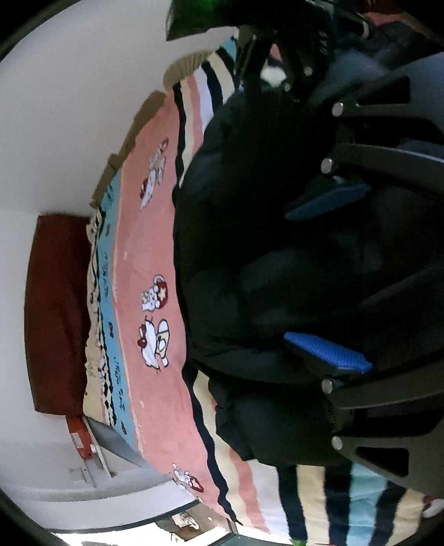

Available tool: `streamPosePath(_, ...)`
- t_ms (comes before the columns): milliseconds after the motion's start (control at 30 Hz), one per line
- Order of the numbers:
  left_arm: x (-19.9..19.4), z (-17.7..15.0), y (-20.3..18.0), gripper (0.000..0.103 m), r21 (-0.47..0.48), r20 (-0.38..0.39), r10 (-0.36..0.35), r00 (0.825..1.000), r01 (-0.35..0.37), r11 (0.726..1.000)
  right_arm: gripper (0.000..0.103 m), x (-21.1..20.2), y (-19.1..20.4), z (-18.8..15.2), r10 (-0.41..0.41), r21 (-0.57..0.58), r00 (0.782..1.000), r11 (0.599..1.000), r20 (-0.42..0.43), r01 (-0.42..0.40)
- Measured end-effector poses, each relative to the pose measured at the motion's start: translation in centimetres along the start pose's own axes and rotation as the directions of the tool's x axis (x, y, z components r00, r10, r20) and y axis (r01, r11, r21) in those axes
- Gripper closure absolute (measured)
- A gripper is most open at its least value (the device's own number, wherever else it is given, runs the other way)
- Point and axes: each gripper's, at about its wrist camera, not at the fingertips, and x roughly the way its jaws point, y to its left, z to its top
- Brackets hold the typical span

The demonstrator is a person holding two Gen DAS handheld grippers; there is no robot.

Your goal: Fold large clothes

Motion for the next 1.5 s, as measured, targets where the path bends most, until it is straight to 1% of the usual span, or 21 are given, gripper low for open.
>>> streamPosePath(100, -1.3, -1.2, -1.8, 0.037, 0.029, -0.012, -0.028, 1.000, 0.028, 0.999, 0.037, -2.0, 1.0, -1.4, 0.007, -0.013, 1.000, 1.000, 0.011, -0.007)
streamPosePath(167, -1.2, -2.1, -2.9, 0.037, 0.057, -0.034, -0.027, 0.999, 0.029, 0.998, 0.037, -3.0, 1.7, -2.2, 0.015, -0.029, 1.000, 0.999, 0.017, -0.014)
streamPosePath(233, -0.6, -3.0, -3.6, 0.037, 0.068, -0.056, -0.019, 0.998, 0.023, 0.997, 0.037, -3.2, 2.1, -2.7, 0.020, -0.038, 1.000, 0.999, 0.006, -0.020)
streamPosePath(300, 0.4, -3.9, -3.6, 0.037, 0.072, -0.068, -0.010, 0.998, 0.015, 0.997, 0.037, -2.7, 2.2, -3.3, -0.004, -0.055, 1.000, 0.999, -0.018, 0.003)
streamPosePath(333, 0.8, -4.4, -3.4, 0.036, 0.071, -0.072, -0.012, 0.997, 0.017, 0.997, 0.037, -1.8, 2.3, -4.0, -0.023, -0.065, 0.999, 0.998, -0.048, 0.020)
streamPosePath(367, 1.1, -4.7, -3.3, 0.036, 0.069, -0.073, -0.014, 0.997, 0.019, 0.997, 0.037, -1.1, 2.2, -4.6, -0.030, -0.063, 0.998, 0.998, -0.062, 0.026)
streamPosePath(467, 2.1, -5.8, -2.5, 0.035, 0.035, -0.069, -0.045, 0.997, 0.048, 0.998, 0.037, 0.2, 1.6, -5.7, -0.021, -0.030, 0.998, 0.999, -0.064, 0.019)
streamPosePath(567, 2.9, -6.3, -2.2, 0.035, 0.026, -0.063, -0.049, 0.997, 0.051, 0.998, 0.037, 1.5, 1.5, -6.4, -0.025, -0.016, 0.998, 1.000, -0.064, 0.024)
streamPosePath(733, 3.4, -7.0, -2.4, 0.035, 0.036, -0.050, -0.028, 0.998, 0.030, 0.999, 0.037, 2.5, 0.9, -6.6, -0.025, -0.010, 0.997, 1.000, -0.070, 0.024)
streamPosePath(833, 3.0, -7.0, -2.9, 0.035, 0.048, -0.054, 0.002, 0.999, 0.000, 0.999, 0.037, 2.2, 1.3, -6.5, -0.039, -0.018, 0.996, 0.999, -0.076, 0.038)
streamPosePath(933, 1.2, -7.1, -3.8, 0.035, 0.082, -0.037, 0.052, 0.998, -0.049, 0.995, 0.037, 0.8, 1.9, -6.5, -0.044, -0.028, 0.997, 0.999, -0.063, 0.043)
streamPosePath(1000, 0.1, -7.6, -4.1, 0.035, 0.093, -0.027, 0.062, 0.998, -0.059, 0.994, 0.037, -0.6, 2.3, -6.8, -0.035, -0.040, 0.999, 0.999, -0.040, 0.033)
streamPosePath(1100, -0.3, -8.3, -4.2, 0.035, 0.096, -0.020, 0.071, 0.997, -0.069, 0.993, 0.037, -1.9, 2.4, -7.5, -0.016, -0.042, 1.000, 0.999, -0.022, 0.015)
streamPosePath(1267, 0.8, -8.9, -4.5, 0.035, 0.097, -0.016, 0.091, 0.996, -0.089, 0.991, 0.037, -0.7, 2.2, -8.0, -0.019, -0.028, 1.000, 0.999, -0.020, 0.018)
streamPosePath(1500, 1.5, -9.4, -4.6, 0.035, 0.092, -0.006, 0.092, 0.996, -0.091, 0.992, 0.037, 1.1, 2.0, -8.3, -0.014, -0.007, 0.999, 1.000, -0.040, 0.014)
